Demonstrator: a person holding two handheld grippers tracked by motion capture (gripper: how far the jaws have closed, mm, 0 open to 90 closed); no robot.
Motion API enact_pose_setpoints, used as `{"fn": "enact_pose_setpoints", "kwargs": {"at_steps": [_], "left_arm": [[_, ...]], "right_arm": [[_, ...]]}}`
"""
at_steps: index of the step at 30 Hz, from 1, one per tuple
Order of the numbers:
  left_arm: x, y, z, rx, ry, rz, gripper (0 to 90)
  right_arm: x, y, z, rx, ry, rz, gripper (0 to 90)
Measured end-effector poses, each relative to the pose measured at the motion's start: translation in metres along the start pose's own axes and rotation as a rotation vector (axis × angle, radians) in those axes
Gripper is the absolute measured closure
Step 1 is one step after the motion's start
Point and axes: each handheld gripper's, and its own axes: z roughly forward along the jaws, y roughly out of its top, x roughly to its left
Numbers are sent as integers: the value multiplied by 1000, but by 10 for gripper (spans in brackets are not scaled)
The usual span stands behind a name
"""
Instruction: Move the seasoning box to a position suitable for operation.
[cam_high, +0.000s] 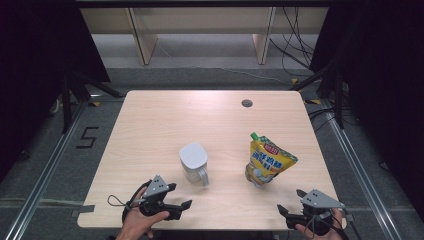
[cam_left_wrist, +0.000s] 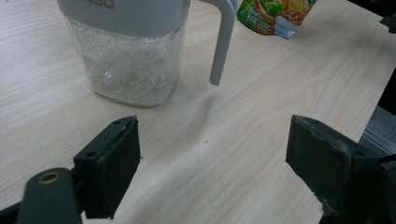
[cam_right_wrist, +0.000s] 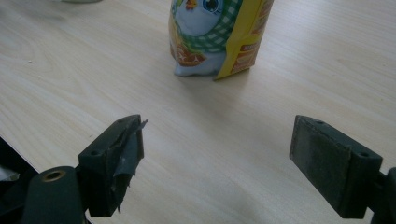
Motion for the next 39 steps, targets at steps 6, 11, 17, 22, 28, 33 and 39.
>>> {"fn": "enact_pose_setpoints", "kwargs": {"at_steps": [6, 11, 17, 22, 28, 33, 39], "left_arm": [[-1, 0, 1, -8, -5, 4, 212], [-1, 1, 2, -3, -6, 19, 215], [-1, 3, 1, -1, -3, 2, 208], [-2, 5, 2, -3, -16, 5, 218], [-6, 12, 10, -11, -20, 15, 307], [-7, 17, 19, -29, -22, 46, 457], [-13, 30, 42, -25, -31, 103, 535]], "right_arm": [[1, 0, 0, -4, 9, 8, 189], [0, 0, 1, -4, 2, -2, 192], [0, 0, 1, 19, -2, -9, 206], [3, -1, 0, 27, -2, 24, 205], [-1, -1, 3, 9, -16, -30, 203], [-1, -1, 3, 17, -4, -24, 203], [1, -1, 4, 13, 11, -27, 201]]}}
